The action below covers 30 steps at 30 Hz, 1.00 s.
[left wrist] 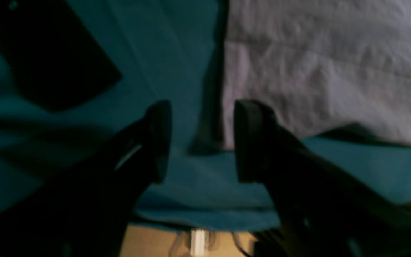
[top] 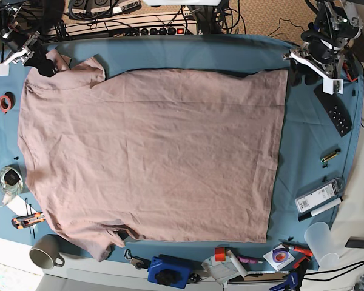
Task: Fold the T-shirt properly
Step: 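Move right gripper to the shoulder edge, left gripper to the hem corner, then pinch the pink shirt's side edge with both grippers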
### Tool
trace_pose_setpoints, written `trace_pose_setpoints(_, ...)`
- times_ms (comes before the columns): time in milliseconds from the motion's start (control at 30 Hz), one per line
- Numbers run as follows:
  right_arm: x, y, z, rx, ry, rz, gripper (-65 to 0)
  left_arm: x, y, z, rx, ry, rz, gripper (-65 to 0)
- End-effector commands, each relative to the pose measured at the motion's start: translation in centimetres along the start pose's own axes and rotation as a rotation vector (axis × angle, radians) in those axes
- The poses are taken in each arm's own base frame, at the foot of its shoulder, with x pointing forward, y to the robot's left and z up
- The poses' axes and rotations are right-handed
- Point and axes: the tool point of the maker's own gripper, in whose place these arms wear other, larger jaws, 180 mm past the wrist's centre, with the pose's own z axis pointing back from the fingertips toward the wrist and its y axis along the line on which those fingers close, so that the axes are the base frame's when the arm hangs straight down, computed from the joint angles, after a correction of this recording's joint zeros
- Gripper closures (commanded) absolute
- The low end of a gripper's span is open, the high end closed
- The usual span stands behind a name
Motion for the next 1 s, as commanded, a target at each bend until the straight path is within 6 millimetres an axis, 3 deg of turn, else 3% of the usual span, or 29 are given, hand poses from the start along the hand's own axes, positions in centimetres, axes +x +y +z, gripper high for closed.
trace_pose_setpoints(0, -0.6, -0.8, 0.5, -0.053, 0.060, 0.018, -30.2, 1.1, -0.8, 0.3, -0.042, -0.042, -0.002, -28.4)
trace_pose_setpoints(200, -0.8, -1.1, 0.5, -0.067, 0.072, 0.020, -30.2, 1.6, -3.0, 0.3, -0.176, -0.080, 0.000, -28.4)
trace_pose_setpoints(433, -0.8, -1.1, 0.5, -0.067, 0.072, 0.021, -30.2, -0.2, -1.2, -2.6, -0.236, -0.049, 0.173, -28.4)
trace_pose_setpoints(700, -0.6, -1.1, 0.6, -0.069, 0.072, 0.025, -30.2, -1.2, 1.7, -2.0, -0.171, -0.024, 0.229, -28.4)
trace_pose_setpoints(967, -0.6, -1.1, 0.6, -0.068, 0.071, 0.025, -30.2, -1.6, -1.0, -1.8, -0.303, -0.022, 0.242, -28.4)
